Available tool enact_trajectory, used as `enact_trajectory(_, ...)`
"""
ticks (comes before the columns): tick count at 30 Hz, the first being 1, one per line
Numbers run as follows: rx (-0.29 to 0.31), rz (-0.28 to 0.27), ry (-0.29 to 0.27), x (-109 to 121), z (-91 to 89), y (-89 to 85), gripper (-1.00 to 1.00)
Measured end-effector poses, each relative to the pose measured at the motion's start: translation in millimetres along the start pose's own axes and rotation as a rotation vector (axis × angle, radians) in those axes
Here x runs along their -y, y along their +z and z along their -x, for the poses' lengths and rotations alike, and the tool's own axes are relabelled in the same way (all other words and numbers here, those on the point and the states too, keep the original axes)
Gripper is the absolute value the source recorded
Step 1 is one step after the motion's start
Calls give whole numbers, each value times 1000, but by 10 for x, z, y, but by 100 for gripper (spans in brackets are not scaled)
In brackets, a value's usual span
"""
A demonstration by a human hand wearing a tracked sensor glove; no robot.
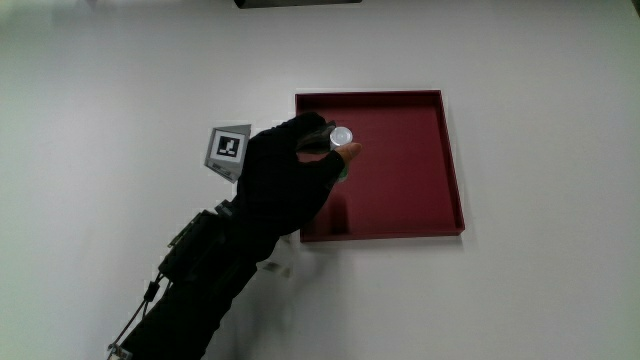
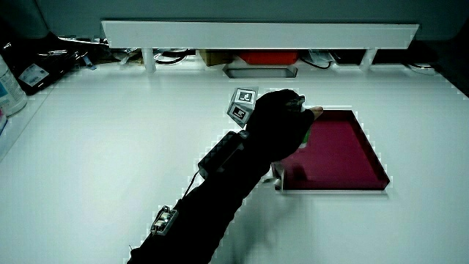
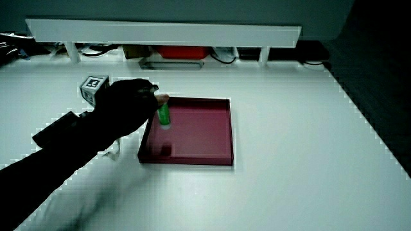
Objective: Place glue stick
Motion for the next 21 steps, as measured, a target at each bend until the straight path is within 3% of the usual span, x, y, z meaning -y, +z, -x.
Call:
enact_trajectory(3, 12, 16, 44, -16, 94, -62, 0)
enact_trajectory(8, 0, 20, 68, -22, 207, -126, 0)
enact_trajectory(12, -6, 18, 65, -28, 303, -178, 0)
enact_trajectory(17, -24, 36, 103, -3, 339, -224, 0)
enact_trajectory(18, -5, 35, 78, -14, 379, -235, 0)
enact_trajectory(21, -4, 35, 88, -16, 387, -236, 0)
